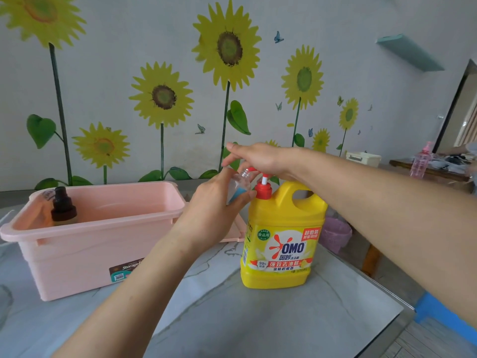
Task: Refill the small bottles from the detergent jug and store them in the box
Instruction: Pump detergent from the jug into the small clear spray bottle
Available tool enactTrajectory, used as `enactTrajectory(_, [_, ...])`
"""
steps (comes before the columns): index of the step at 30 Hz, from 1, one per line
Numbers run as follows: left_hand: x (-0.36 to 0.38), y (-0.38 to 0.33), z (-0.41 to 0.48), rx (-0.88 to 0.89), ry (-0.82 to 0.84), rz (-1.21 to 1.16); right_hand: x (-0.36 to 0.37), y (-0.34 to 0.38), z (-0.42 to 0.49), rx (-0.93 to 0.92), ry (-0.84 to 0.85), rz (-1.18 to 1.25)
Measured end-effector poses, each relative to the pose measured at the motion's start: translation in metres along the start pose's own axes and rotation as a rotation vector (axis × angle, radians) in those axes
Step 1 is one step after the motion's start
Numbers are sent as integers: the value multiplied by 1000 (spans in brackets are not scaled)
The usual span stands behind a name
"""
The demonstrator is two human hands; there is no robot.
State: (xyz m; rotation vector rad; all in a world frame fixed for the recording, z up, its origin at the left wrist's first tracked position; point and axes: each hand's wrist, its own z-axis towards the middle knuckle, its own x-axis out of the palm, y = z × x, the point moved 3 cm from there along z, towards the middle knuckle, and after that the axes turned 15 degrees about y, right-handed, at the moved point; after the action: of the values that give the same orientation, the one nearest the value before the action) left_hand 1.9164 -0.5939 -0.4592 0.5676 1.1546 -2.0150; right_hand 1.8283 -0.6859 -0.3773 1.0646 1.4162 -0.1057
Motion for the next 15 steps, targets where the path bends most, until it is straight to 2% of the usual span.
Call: enactTrajectory(15, [1,2,1,12,-3,43,4,1,1,33,13,-102])
